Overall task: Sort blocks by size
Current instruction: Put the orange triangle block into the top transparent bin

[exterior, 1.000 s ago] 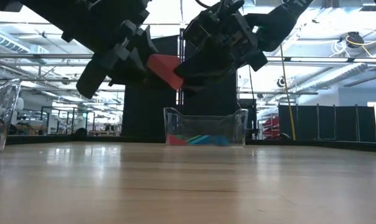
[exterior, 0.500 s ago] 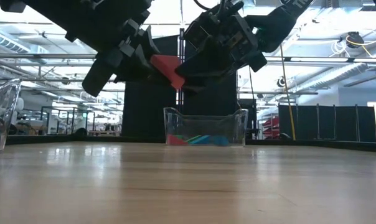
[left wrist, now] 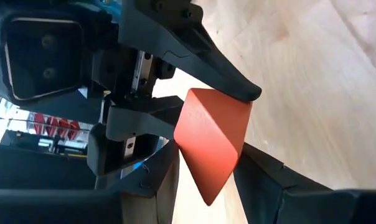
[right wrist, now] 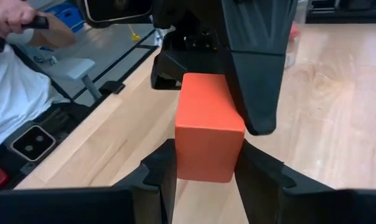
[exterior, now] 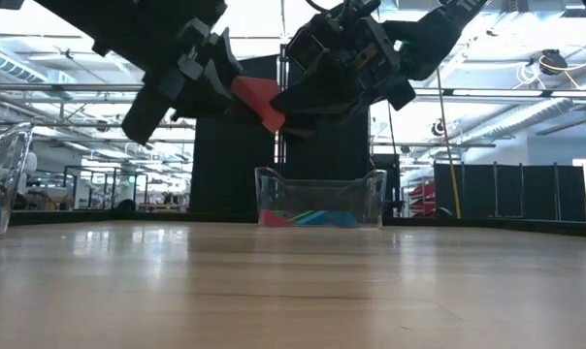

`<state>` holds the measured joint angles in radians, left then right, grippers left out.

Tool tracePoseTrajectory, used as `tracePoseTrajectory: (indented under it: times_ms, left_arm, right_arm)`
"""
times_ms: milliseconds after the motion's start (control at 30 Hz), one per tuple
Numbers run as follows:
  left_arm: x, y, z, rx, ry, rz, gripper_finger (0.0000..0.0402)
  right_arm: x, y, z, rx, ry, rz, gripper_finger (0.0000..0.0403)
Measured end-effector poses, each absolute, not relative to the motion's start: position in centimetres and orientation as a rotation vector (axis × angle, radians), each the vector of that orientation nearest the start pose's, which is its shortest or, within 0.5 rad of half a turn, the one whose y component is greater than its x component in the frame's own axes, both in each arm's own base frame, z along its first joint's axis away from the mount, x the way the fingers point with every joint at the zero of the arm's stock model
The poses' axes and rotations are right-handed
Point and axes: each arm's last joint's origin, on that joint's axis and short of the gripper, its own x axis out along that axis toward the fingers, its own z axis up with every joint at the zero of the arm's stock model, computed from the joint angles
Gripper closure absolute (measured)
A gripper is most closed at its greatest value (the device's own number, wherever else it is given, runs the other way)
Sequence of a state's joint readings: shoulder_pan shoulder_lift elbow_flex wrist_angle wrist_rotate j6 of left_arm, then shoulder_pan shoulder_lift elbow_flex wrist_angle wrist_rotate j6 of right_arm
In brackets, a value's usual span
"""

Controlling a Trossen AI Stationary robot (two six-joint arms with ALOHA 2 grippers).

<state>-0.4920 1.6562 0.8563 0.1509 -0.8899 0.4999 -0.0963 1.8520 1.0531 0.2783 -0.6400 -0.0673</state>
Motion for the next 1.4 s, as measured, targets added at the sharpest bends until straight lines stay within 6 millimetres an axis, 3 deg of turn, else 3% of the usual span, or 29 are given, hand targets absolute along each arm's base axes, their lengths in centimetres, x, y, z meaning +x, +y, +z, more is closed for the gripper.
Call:
tracePoseTrajectory:
  times_ms: [133, 433, 567, 1200, 1400]
  left_arm:
    - [29.64, -13.42, 18.05, 0.909, 0.604, 0.249, 0.0248]
    - [29.76, -13.69, 18.35, 0.904, 0.584, 0.215, 0.0163]
    - [29.87, -13.20, 18.25, 0.914, 0.604, 0.230, 0.0152]
    - [29.95, -13.18, 18.21, 0.906, 0.600, 0.195, 0.0276]
    - [29.93, -13.18, 18.18, 0.908, 0.601, 0.196, 0.0310]
  right_arm:
    - [38.61, -2.05, 17.81, 0.126, 0.474, 0.533, 0.0279]
    - [38.58, -2.22, 17.69, 0.133, 0.483, 0.520, 0.0279]
    - [38.60, -2.31, 17.72, 0.134, 0.480, 0.518, 0.0279]
    - [38.55, -2.17, 17.66, 0.156, 0.487, 0.532, 0.0279]
    - [38.56, -2.02, 17.65, 0.166, 0.489, 0.534, 0.0258]
